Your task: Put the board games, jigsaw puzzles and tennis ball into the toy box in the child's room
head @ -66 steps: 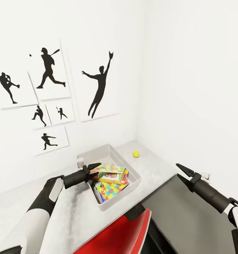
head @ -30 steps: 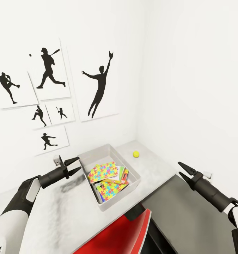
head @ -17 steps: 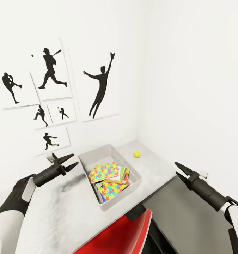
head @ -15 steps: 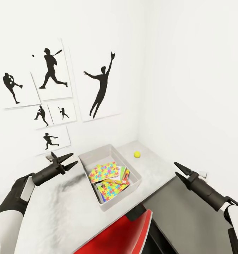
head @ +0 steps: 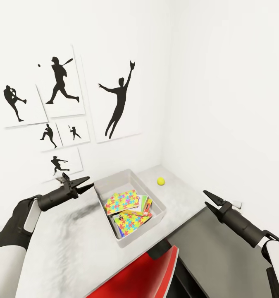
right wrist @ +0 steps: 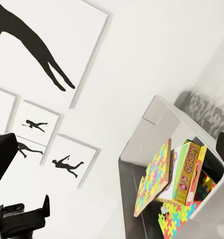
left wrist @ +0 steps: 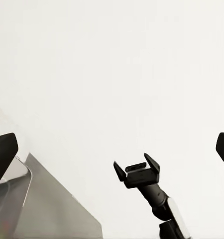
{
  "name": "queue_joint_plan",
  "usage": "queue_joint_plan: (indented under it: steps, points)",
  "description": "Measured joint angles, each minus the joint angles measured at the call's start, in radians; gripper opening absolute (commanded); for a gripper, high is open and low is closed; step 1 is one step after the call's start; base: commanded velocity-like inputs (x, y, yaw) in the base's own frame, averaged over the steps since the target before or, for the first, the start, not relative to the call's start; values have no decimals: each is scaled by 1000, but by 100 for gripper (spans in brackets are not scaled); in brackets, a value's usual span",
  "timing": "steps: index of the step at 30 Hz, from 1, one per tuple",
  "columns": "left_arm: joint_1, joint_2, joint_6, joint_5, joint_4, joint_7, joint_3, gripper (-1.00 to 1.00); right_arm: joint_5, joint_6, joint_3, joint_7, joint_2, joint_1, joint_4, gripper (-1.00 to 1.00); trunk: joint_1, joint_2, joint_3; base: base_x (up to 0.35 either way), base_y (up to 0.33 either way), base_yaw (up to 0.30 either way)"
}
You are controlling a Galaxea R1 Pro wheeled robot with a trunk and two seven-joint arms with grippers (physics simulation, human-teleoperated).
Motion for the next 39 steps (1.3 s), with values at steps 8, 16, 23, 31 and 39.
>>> queue_joint_plan:
  steps: [8, 16, 23, 31, 39]
  points:
    - [16, 1, -3, -1, -65, 0, -34, 100, 0, 0, 0, 0, 0, 0, 0, 100, 0, 0, 0, 0, 0, 0]
    - [34, 2, -7, -2, -82, 0, -33, 100, 0, 0, -1, 0, 0, 0, 1, 100, 0, 0, 0, 0, 0, 0]
    - [41, 3, -7, -4, -82, 1, -29, 100, 1, 0, -2, 0, -1, 0, 2, 100, 0, 0, 0, 0, 0, 0]
    - [42, 3, -6, -5, -81, 1, -26, 100, 1, 0, -2, 0, -1, 0, 2, 100, 0, 0, 0, 0, 0, 0]
    - [42, 3, -6, -4, -81, 1, -26, 100, 1, 0, -2, 0, 0, 0, 2, 100, 0, 0, 0, 0, 0, 0]
